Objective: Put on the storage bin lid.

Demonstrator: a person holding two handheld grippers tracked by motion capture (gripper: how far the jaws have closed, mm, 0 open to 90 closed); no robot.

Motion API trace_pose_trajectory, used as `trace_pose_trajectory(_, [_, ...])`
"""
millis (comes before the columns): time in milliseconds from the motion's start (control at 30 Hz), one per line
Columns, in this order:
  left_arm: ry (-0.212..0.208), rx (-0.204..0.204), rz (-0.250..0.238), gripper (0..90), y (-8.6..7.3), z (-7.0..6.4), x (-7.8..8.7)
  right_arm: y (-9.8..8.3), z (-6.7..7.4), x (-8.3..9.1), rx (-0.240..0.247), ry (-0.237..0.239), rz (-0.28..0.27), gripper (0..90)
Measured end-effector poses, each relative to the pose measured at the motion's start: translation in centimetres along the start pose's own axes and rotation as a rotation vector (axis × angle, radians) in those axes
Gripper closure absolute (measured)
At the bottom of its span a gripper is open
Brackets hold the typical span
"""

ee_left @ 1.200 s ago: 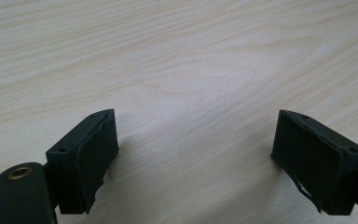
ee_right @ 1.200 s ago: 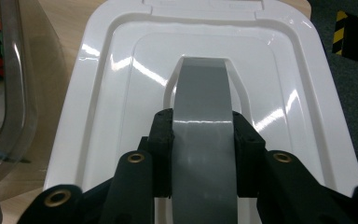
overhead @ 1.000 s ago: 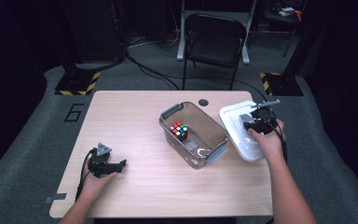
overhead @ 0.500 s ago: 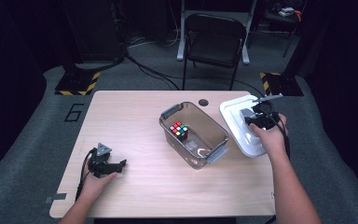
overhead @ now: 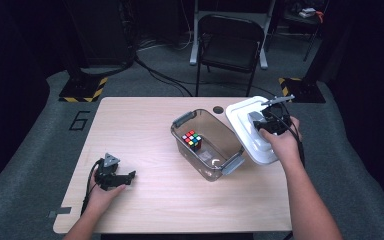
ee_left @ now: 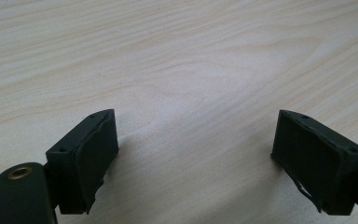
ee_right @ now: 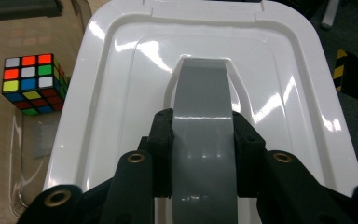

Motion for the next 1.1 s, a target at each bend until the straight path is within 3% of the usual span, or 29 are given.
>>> trace_pose_trajectory(367, [-0.001, 0.001, 0.001, 13.8, 0.0, 0.0, 0.0, 1.5, 3.1, -0.1, 0.053, 0.055, -0.026, 66.7])
trace_pose_trajectory(733, [-0.001, 0.000, 0.002, 13.8, 0.0, 0.0, 0.0, 2.1, 6.1, -0.8, 0.084, 0.114, -0.004, 66.7])
trace_pose_trajectory(1100, [-0.002, -0.001, 0.003, 13.8, 0.0, 0.0, 0.0, 3.3, 9.3, -1.2, 0.107, 0.180, -0.020, 66.7])
Point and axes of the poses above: each handheld gripper's, and its own axes: x roughly backward along the jaws, y roughly out of its top, z roughly to its left, the point moved 5 cm from there along -x, roughly forward along the jaws, and after that the axes turned 8 degrees about -y, right-handed, at the moved point
